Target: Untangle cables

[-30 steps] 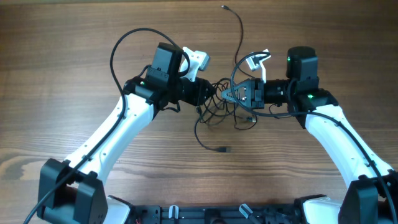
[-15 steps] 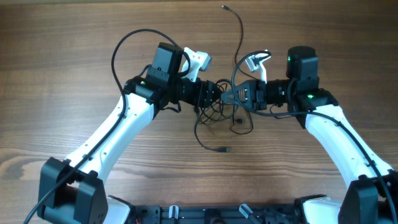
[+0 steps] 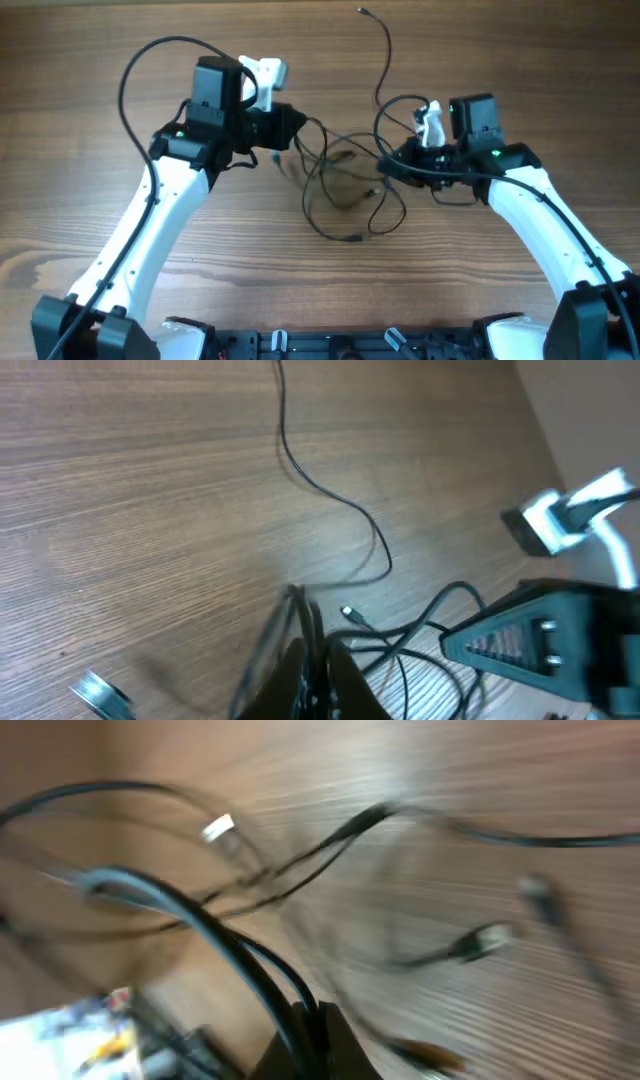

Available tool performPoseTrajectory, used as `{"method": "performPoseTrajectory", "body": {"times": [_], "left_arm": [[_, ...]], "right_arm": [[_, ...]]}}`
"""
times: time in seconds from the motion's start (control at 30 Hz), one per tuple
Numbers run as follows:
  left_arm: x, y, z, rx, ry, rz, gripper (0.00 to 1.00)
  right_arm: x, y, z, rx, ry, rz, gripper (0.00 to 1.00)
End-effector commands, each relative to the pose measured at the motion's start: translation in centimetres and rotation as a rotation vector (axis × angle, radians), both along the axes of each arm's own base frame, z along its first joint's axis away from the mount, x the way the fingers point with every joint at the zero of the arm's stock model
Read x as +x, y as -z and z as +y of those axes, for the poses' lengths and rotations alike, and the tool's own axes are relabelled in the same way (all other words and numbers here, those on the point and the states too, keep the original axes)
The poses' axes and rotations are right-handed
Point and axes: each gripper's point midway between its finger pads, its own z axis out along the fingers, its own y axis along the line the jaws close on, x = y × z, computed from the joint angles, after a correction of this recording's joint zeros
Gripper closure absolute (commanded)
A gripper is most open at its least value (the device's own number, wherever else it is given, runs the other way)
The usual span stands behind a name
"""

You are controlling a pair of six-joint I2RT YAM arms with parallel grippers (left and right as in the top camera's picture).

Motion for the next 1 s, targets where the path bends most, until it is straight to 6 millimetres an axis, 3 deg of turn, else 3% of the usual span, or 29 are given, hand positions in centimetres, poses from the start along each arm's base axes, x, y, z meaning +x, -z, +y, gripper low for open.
{"method": "performPoseTrajectory", "body": {"times": [0.0, 0.13, 0.2, 0.27, 0.3, 0.33, 0.43, 0.6, 0.73, 0.83, 0.97], "left_arm": [[1.2, -2.6, 2.8, 0.012, -0.1, -0.085, 0.92], [1.3, -3.3, 3.7, 0.008, -0.123, -0.102, 0.93], [1.5, -4.1, 5.2, -0.004, -0.171, -0.113, 0.93], [1.3, -4.4, 5.1, -0.063, -0.183, -0.074, 0.85], [1.0, -4.2, 4.8, -0.073, -0.168, -0.059, 0.77], [0.6, -3.6, 4.5, -0.068, -0.16, -0.029, 0.61], [-0.6, -2.1, 2.6, -0.069, -0.099, 0.045, 0.41], [-2.0, 1.4, -1.3, -0.041, 0.005, 0.154, 0.32], [-2.6, 3.2, -5.1, -0.011, 0.129, 0.13, 0.2], [-3.0, 4.9, -6.0, 0.023, 0.16, 0.154, 0.18], [-1.7, 6.2, -4.9, 0.097, 0.097, 0.138, 0.2]], "right_arm": [[1.1, 3.1, -4.7, -0.273, 0.143, 0.0, 0.93], [0.6, 4.5, -8.1, -0.445, 0.265, 0.056, 0.93], [0.7, 4.6, -8.6, -0.473, 0.276, 0.049, 0.93], [1.4, 3.7, -6.5, -0.377, 0.18, -0.013, 0.96], [1.5, 1.9, -3.0, -0.212, -0.024, -0.133, 0.96], [1.2, -0.7, 0.2, -0.03, -0.192, -0.259, 0.95], [-0.9, -8.8, 5.0, 0.437, -0.447, -0.457, 0.92], [-1.4, -10.4, 5.3, 0.519, -0.476, -0.46, 0.9], [-1.9, -11.1, 5.4, 0.562, -0.497, -0.45, 0.89], [-2.9, -13.0, 5.6, 0.657, -0.564, -0.459, 0.9], [-3.7, -15.4, 5.5, 0.734, -0.656, -0.498, 0.9]]}}
